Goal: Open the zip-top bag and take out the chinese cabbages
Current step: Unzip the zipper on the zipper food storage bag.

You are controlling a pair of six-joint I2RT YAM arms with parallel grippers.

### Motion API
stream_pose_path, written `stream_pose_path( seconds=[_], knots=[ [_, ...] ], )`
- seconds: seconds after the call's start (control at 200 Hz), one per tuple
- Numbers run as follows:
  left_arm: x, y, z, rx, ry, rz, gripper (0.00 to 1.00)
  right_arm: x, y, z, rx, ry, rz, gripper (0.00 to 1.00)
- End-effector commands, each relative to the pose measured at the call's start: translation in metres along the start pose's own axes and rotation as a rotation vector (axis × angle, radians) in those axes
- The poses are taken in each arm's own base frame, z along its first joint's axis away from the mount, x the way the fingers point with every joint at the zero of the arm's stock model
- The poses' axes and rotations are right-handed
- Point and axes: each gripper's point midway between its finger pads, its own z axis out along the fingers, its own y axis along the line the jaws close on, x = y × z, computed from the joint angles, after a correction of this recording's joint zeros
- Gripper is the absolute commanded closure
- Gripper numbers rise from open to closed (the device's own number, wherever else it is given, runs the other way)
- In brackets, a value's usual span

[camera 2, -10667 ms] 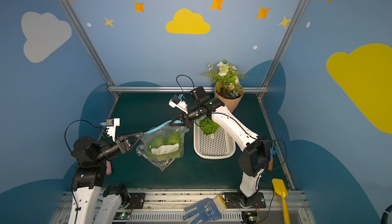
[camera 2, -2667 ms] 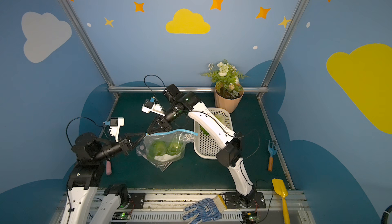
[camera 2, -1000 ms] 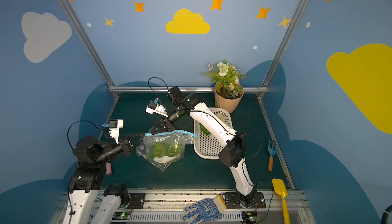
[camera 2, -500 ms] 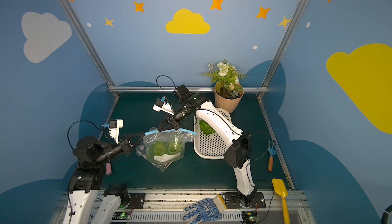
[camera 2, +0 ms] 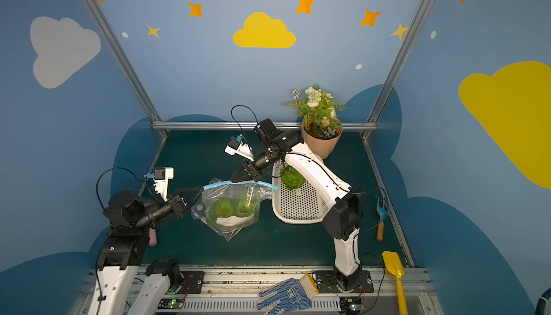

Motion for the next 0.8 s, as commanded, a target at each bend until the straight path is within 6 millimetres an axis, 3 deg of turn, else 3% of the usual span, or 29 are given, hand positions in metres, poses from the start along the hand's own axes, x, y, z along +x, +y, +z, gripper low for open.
stream_pose_path(
  seconds=[0.0, 0.045, 0.185, 0.385, 0.466, 0.591, 0.796],
  knots=[
    [-0.018, -0.012, 0.0, 0.048, -0.038, 0.019, 0.96, -0.002, 0.006, -0.005, 0.012, 0.001, -0.02, 1.0],
    [-0.018, -0.012, 0.002, 0.053, -0.031, 0.006, 0.94, -0.002, 0.009, -0.001, 0.001, 0.009, -0.025, 1.0],
    [-0.013, -0.012, 0.006, 0.071, 0.026, -0.018, 0.69, -0.003, 0.013, 0.004, -0.019, 0.022, -0.036, 1.0],
    [-0.01, -0.011, 0.009, 0.083, 0.048, -0.031, 0.62, -0.005, 0.014, 0.004, -0.02, 0.02, -0.043, 1.0],
    [-0.01, -0.016, 0.009, 0.114, 0.058, -0.037, 0.63, -0.006, 0.014, 0.004, -0.02, 0.019, -0.045, 1.0],
    [-0.006, -0.018, 0.01, 0.129, 0.088, -0.051, 0.8, -0.005, 0.011, 0.003, -0.013, 0.02, -0.04, 1.0],
    [-0.004, -0.016, 0.009, 0.114, 0.094, -0.058, 0.96, -0.006, 0.009, 0.003, -0.01, 0.017, -0.042, 1.0]
  ],
)
